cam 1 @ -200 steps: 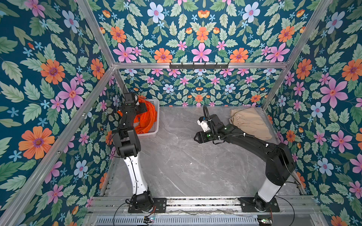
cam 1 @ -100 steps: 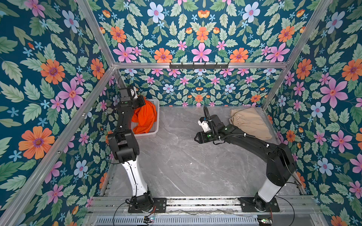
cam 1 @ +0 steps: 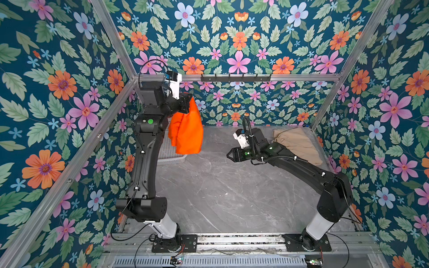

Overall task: Fold and stack the shorts
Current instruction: 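Carry the orange garment to the table centre with the left gripper, then grasp the hanging orange garment with the right gripper while the left holds it up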

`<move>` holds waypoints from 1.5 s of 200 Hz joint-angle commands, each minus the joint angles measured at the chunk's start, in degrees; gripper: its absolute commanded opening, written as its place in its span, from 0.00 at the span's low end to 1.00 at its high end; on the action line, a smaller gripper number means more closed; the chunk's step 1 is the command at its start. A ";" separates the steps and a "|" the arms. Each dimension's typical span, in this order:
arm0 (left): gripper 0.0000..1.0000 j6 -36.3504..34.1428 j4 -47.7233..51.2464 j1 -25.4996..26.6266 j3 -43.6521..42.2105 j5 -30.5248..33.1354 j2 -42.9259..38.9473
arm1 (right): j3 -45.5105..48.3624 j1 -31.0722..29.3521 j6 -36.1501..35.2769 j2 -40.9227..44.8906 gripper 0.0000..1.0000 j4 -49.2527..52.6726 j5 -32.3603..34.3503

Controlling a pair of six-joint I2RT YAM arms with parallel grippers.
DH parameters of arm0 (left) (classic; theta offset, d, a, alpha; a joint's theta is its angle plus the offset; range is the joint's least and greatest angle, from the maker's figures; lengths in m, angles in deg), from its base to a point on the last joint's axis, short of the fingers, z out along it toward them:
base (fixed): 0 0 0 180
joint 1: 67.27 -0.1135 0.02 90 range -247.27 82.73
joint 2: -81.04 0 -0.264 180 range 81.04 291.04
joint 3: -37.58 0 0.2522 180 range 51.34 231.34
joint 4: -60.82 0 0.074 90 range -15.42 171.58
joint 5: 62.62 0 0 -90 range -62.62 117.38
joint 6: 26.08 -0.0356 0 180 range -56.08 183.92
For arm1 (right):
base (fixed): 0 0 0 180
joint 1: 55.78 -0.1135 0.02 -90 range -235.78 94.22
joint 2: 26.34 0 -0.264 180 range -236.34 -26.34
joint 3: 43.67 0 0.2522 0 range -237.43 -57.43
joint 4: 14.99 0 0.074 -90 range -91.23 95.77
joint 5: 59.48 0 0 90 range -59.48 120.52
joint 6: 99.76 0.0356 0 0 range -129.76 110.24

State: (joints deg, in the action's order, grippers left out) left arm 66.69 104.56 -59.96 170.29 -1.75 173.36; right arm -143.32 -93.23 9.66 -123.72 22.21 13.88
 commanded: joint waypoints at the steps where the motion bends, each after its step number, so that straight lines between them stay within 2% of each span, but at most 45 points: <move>1: 0.00 -2.71 1.85 4.56 -0.51 1.09 -1.98 | -0.44 1.59 0.64 1.36 0.66 2.17 2.34; 16: 0.00 -3.07 2.20 8.56 -2.80 1.75 -3.37 | 0.81 3.56 1.50 1.84 0.66 3.67 4.10; 28: 0.00 -3.06 1.79 11.05 -6.26 2.31 -4.58 | 2.85 5.20 2.19 5.41 0.66 4.54 5.72; 75: 0.00 1.50 -5.52 16.47 -27.72 2.28 -7.87 | 12.47 8.41 2.31 13.30 0.66 8.62 12.71; 122: 0.00 6.80 -12.00 18.18 -40.03 -0.58 -8.98 | 16.99 8.37 2.81 16.21 0.66 7.38 9.53; 150: 0.00 8.27 -12.90 18.44 -42.45 0.92 -9.71 | 18.16 6.97 1.95 18.32 0.67 6.20 9.01; 171: 0.00 9.01 -13.23 18.44 -43.02 1.92 -9.74 | 19.48 2.93 1.01 19.58 0.68 5.50 9.44; 191: 0.00 9.26 -13.28 18.44 -43.15 3.02 -9.51 | 21.61 -1.28 2.92 19.28 0.68 3.72 8.62; 224: 0.00 10.40 -13.32 18.44 -43.50 3.55 -8.60 | 22.98 -6.08 3.60 16.61 0.69 3.72 14.67; 248: 0.00 10.86 -13.67 18.44 -44.31 3.37 -9.19 | 25.01 -5.04 3.08 15.85 0.74 2.73 22.40; 273: 0.00 10.94 -13.50 18.44 -44.81 4.05 -10.09 | 26.81 0.49 1.24 12.77 0.74 0.43 18.16; 300: 0.00 10.89 -13.02 18.44 -45.03 4.67 -11.07 | 26.56 0.81 -3.14 8.10 0.74 -2.21 14.74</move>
State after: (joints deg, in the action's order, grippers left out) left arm 77.33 92.82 -41.44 125.27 2.08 163.19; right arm -116.59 -92.47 10.65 -112.91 24.13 31.91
